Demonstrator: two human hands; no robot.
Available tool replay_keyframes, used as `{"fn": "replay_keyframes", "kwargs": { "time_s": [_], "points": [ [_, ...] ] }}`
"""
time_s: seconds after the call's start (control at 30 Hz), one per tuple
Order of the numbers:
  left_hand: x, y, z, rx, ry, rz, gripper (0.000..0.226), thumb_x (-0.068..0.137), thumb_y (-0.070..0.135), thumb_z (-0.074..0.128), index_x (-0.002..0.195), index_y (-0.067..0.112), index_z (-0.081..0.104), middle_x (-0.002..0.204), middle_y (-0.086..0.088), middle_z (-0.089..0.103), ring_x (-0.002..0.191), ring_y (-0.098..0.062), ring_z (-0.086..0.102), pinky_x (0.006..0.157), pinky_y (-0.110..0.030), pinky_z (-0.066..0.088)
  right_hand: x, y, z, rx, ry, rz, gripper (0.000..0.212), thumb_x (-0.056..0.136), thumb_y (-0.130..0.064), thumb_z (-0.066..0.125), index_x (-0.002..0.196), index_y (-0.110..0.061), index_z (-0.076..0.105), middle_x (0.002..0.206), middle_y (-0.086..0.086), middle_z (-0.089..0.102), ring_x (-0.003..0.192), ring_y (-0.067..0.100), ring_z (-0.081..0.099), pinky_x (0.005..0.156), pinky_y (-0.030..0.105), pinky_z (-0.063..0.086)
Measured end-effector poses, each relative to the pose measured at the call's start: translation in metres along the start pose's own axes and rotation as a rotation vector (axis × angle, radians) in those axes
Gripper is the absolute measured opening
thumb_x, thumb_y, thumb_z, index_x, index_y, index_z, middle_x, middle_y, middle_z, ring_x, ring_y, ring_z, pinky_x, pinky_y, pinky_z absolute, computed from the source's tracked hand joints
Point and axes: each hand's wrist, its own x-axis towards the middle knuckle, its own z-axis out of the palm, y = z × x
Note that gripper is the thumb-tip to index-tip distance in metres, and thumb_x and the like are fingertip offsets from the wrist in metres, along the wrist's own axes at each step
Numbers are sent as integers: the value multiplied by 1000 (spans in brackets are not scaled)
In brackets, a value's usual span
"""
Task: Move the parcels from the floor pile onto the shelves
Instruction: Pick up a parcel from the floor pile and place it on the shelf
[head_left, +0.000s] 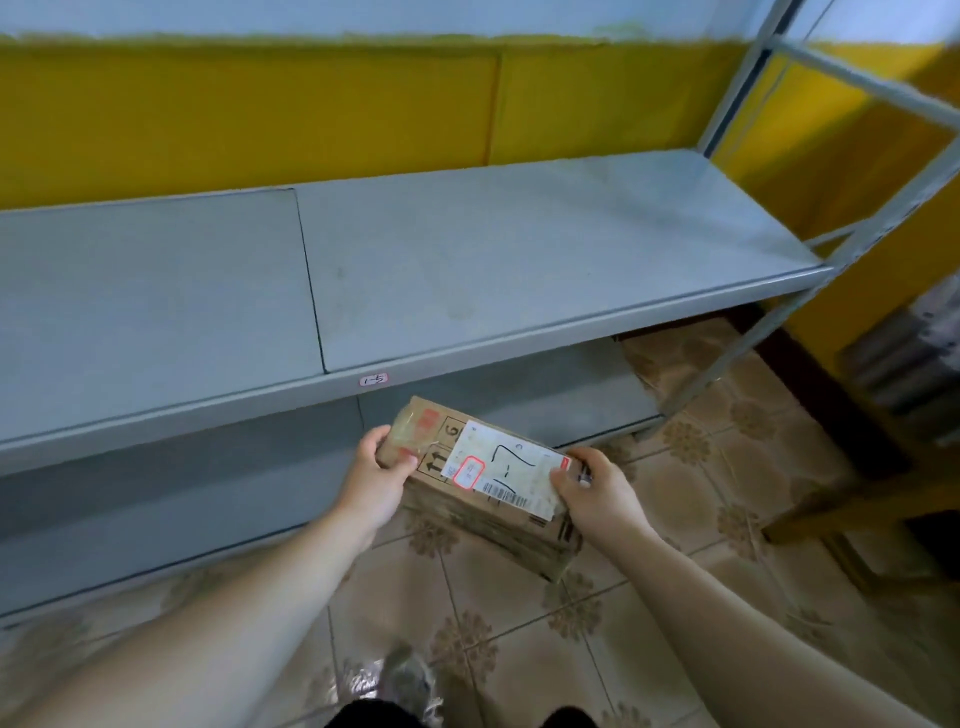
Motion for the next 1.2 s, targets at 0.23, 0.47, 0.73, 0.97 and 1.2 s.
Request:
{"fn": "replay_keyframes", "kwargs": {
  "time_s": [0.23, 0.47, 0.73, 0.97, 1.2],
  "points": [
    [55, -30, 28, 7, 171, -94, 64, 88, 9, 68, 144, 18, 38, 123, -6, 60, 103, -20, 57, 92, -29, 44, 104, 11, 33, -86, -212, -53, 46, 94, -38, 57, 139, -28, 48, 134, 1, 51, 117, 20, 54, 95, 28, 42],
    [160, -95, 67, 26, 349, -99, 76, 86, 12, 71, 150, 16, 30, 126, -1, 55, 107, -15, 54, 91, -23, 38, 229, 59, 110, -95, -342, -169, 44, 93, -37, 54, 136, -30, 49, 126, 2, 55, 107, 22, 58, 92, 33, 48],
    [297, -184, 94, 115, 381, 59, 65, 87, 10, 69, 144, 10, 37, 113, 2, 55, 106, -15, 53, 85, -22, 38, 360, 132, 228, 17, -305, -275, 44, 94, -37, 62, 135, -26, 50, 121, 3, 62, 102, 24, 62, 83, 29, 47],
    [376, -244, 98, 150, 468, 176, 73, 80, 33, 76, 142, 26, 39, 133, -8, 53, 117, -25, 55, 103, -39, 44, 442, 150, 283, 112, -198, -395, 68, 92, -48, 59, 150, -32, 27, 137, 1, 53, 117, 27, 58, 96, 36, 47],
    [383, -258, 102, 291, 594, 188, 71, 90, 49, 59, 151, 34, 26, 142, -14, 31, 126, -36, 45, 104, -37, 37, 465, 140, 300, 294, -166, -519, 70, 93, -39, 63, 153, -23, 30, 146, 2, 46, 133, 25, 46, 110, 38, 38]
  ]
}}
